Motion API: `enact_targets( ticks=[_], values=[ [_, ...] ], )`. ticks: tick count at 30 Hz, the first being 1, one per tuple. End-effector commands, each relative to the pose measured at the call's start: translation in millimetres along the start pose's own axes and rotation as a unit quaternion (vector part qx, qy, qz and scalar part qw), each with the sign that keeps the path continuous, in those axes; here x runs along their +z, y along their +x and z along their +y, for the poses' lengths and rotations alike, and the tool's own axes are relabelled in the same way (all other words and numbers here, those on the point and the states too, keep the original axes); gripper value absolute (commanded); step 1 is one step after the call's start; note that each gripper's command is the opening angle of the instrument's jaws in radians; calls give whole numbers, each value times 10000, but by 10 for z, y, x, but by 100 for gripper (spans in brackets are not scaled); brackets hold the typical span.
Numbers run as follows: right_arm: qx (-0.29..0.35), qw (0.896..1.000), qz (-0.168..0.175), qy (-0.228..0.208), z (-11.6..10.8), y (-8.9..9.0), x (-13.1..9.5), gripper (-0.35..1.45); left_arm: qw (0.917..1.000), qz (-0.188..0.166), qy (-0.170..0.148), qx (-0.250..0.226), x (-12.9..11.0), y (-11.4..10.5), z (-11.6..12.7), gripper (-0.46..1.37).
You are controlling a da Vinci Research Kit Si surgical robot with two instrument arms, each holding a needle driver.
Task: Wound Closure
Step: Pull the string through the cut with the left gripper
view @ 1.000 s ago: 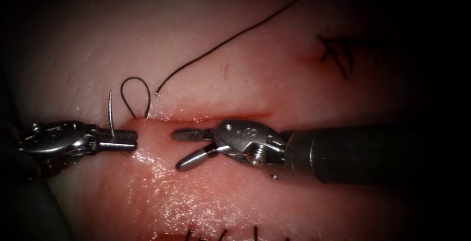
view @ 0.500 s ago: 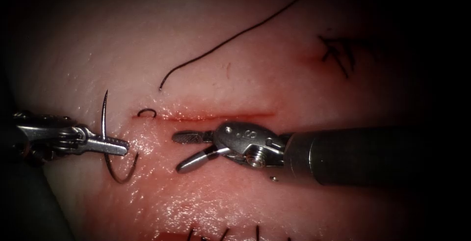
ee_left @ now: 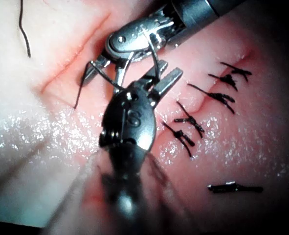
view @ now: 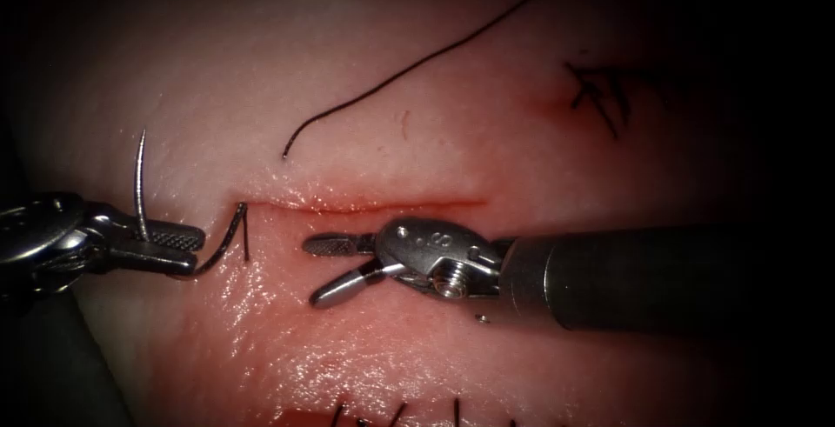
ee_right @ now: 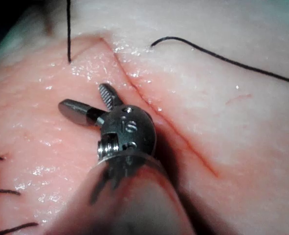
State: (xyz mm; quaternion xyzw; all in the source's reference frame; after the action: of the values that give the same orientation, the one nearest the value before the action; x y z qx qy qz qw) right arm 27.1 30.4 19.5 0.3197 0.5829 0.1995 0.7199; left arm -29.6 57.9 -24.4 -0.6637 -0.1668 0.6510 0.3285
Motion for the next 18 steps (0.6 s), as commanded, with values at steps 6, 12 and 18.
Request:
enact_targets(
  ticks=[6, 12, 18],
  values=[
    [-3, 10000, -1, 3, 0, -1, 0, 94, 9838, 631, 254, 1656, -5, 30, -7, -35],
    [-3, 10000, -1, 2, 0, -1, 0, 94, 9517, 703, 470, 2951, -4, 80, -18, -35],
    [-3, 10000, -1, -1, 0, -1, 1, 94, 9282, 665, 765, 3579, -6, 118, -28, -35]
  ],
)
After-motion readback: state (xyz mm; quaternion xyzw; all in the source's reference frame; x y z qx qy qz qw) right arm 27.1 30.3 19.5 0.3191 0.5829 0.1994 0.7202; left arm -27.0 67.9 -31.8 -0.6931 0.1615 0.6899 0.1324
